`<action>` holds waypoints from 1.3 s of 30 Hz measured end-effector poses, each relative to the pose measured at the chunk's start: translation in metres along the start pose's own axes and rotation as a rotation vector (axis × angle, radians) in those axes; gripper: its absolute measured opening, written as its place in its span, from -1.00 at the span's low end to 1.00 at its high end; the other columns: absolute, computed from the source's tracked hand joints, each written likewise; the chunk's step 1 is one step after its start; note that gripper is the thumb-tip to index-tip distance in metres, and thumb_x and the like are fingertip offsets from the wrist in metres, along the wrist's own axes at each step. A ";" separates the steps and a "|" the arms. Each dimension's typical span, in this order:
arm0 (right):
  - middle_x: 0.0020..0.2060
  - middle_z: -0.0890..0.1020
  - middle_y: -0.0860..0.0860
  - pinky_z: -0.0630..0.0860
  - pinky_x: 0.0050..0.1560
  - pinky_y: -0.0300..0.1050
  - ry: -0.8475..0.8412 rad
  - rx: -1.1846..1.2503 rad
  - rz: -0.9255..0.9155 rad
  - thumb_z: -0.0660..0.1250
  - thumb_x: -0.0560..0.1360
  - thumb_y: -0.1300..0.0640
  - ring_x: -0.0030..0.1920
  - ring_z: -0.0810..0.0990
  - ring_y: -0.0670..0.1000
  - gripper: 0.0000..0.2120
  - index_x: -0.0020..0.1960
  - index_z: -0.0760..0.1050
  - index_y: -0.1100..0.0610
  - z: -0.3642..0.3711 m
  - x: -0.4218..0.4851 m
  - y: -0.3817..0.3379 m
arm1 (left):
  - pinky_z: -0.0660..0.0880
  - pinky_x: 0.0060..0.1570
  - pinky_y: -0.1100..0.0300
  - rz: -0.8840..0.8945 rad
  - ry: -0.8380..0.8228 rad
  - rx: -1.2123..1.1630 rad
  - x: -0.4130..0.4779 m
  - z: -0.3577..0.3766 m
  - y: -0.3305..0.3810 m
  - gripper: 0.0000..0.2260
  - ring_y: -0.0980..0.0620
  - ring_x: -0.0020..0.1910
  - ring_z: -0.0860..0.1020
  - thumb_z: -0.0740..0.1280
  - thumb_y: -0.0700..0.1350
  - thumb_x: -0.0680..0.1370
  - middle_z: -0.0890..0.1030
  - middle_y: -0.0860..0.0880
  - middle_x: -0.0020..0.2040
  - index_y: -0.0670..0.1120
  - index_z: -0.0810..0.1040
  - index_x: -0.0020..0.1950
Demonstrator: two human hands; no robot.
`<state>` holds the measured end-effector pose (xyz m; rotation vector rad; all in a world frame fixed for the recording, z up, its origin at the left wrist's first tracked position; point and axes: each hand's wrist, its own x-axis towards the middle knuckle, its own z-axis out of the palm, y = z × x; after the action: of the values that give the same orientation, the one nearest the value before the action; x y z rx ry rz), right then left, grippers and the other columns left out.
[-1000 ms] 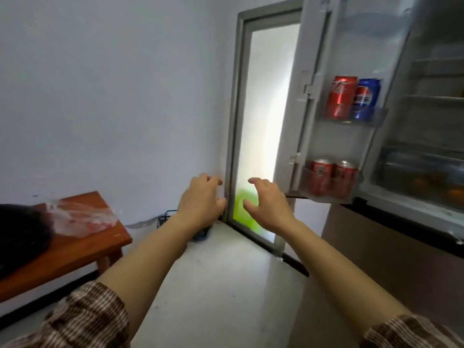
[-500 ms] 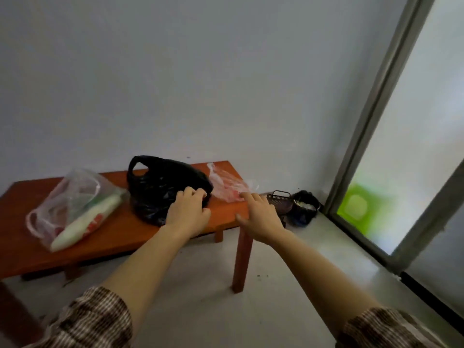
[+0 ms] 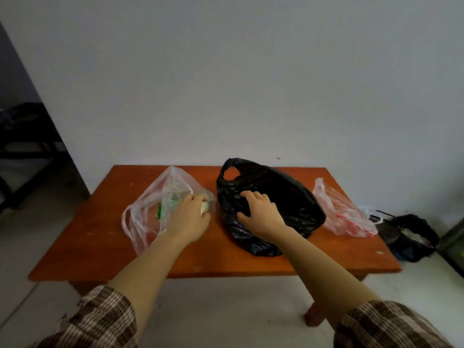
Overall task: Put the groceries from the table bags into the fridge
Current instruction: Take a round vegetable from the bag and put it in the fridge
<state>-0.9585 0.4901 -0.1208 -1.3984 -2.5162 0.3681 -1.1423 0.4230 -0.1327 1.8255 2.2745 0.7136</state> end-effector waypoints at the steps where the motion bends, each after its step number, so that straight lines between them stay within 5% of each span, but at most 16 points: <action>1: 0.41 0.34 0.05 0.28 0.34 0.17 -0.021 0.002 -0.018 0.21 0.58 -0.05 0.40 0.27 0.15 -0.46 0.50 0.17 0.06 0.007 0.017 -0.008 | 0.41 0.19 -0.01 -0.021 0.005 -0.004 0.010 -0.002 -0.017 -0.63 -0.14 0.27 0.43 0.28 -0.12 0.51 0.47 -0.10 0.28 -0.08 0.46 0.32; 7: 0.34 0.40 0.05 0.33 0.27 0.11 -0.097 0.008 -0.082 0.21 0.56 -0.03 0.35 0.32 0.14 -0.50 0.46 0.22 0.06 0.053 0.090 -0.046 | 0.46 0.12 0.10 -0.140 0.064 -0.056 0.051 0.001 -0.107 -0.76 0.02 0.09 0.50 0.32 -0.19 0.47 0.54 0.04 0.07 -0.08 0.53 0.13; 9: 0.34 0.40 0.04 0.32 0.28 0.07 -0.129 0.024 -0.113 0.21 0.56 -0.02 0.36 0.30 0.12 -0.51 0.45 0.25 0.07 0.069 0.105 -0.059 | 0.50 -0.03 0.15 -0.194 0.009 -0.081 0.061 0.010 -0.139 -0.94 0.05 -0.06 0.54 0.31 -0.13 0.49 0.57 0.08 -0.08 -0.05 0.55 -0.06; 12: 0.34 0.42 0.02 0.26 0.32 0.01 -0.147 0.018 -0.202 0.18 0.58 -0.01 0.39 0.27 0.08 -0.55 0.44 0.29 0.07 0.092 0.123 -0.079 | 0.46 -0.25 0.21 -0.240 -0.087 -0.094 0.073 0.027 -0.184 -0.84 0.02 -0.26 0.54 0.25 -0.09 0.53 0.54 0.05 -0.29 -0.03 0.51 -0.26; 16: 0.29 0.48 0.04 0.26 0.35 -0.01 -0.114 -0.052 -0.356 0.17 0.58 0.07 0.36 0.32 0.06 -0.64 0.34 0.42 0.14 0.125 0.149 -0.108 | 0.38 -0.32 0.36 -0.281 -0.252 -0.143 0.084 0.038 -0.222 -0.88 0.12 -0.24 0.55 0.24 -0.17 0.55 0.60 0.03 -0.15 -0.09 0.57 -0.05; 19: 0.33 0.47 0.03 0.20 0.39 0.00 -0.146 -0.059 -0.395 0.14 0.58 0.14 0.41 0.30 0.05 -0.64 0.36 0.42 0.12 0.147 0.166 -0.136 | 0.50 -0.23 0.26 -0.332 -0.392 -0.234 0.086 0.047 -0.249 -0.89 0.12 -0.22 0.57 0.29 -0.08 0.53 0.62 0.05 -0.16 -0.05 0.59 -0.05; 23: 0.46 0.32 0.01 -0.01 0.47 0.19 -0.338 -0.229 -0.305 0.11 0.61 0.10 0.51 0.11 0.05 -0.62 0.40 0.37 0.08 0.177 0.183 -0.164 | 0.50 -0.25 0.28 -0.318 -0.598 -0.420 0.077 0.059 -0.275 -0.86 0.14 -0.26 0.60 0.35 0.02 0.53 0.64 0.08 -0.21 -0.02 0.59 -0.10; 27: 0.29 0.47 0.08 -0.10 0.43 0.34 -0.447 -0.490 -0.112 0.11 0.59 0.09 0.42 0.22 0.12 -0.70 0.21 0.52 0.13 0.191 0.180 -0.161 | 0.55 -0.09 0.20 -0.296 -0.732 -0.531 0.072 0.075 -0.289 -0.77 0.13 -0.10 0.62 0.36 0.13 0.50 0.64 0.10 -0.10 -0.01 0.57 -0.01; 30: 0.13 0.55 0.09 -0.08 0.43 0.34 -0.425 -0.471 0.004 0.13 0.57 0.11 0.31 0.36 0.14 -0.74 0.19 0.45 0.13 0.195 0.165 -0.147 | 0.58 -0.01 0.11 -0.264 -0.867 -0.503 0.077 0.082 -0.293 -0.58 0.09 -0.05 0.60 0.37 0.26 0.41 0.62 0.08 -0.02 0.00 0.52 0.09; 33: 0.16 0.50 0.06 -0.06 0.45 0.28 -0.422 -0.408 0.040 0.23 0.52 0.12 0.27 0.38 0.12 -0.67 0.27 0.36 0.10 0.198 0.153 -0.139 | 0.54 0.04 0.13 -0.226 -1.040 -0.414 0.081 0.086 -0.291 -0.19 0.04 0.12 0.55 0.41 0.39 0.21 0.55 0.03 0.21 -0.02 0.40 0.33; 35: 0.20 0.45 0.04 0.03 0.43 0.23 -0.423 -0.395 0.043 0.28 0.51 0.13 0.26 0.37 0.10 -0.56 0.36 0.30 0.07 0.200 0.146 -0.134 | 0.49 0.07 0.15 -0.209 -1.046 -0.372 0.079 0.090 -0.288 -0.05 -0.02 0.23 0.49 0.44 0.38 0.19 0.48 -0.01 0.33 -0.06 0.30 0.44; 39: 0.24 0.40 0.03 0.16 0.37 0.18 -0.413 -0.366 0.053 0.30 0.51 0.12 0.26 0.35 0.10 -0.41 0.48 0.16 -0.02 0.204 0.136 -0.125 | 0.46 -0.04 0.19 -0.205 -0.941 -0.329 0.074 0.086 -0.275 -0.19 -0.03 0.18 0.52 0.48 0.29 0.26 0.51 -0.03 0.28 -0.07 0.35 0.38</action>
<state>-1.1937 0.5213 -0.2599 -1.6662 -3.0046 0.2309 -1.3709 0.4751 -0.3162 1.3223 1.5605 0.1105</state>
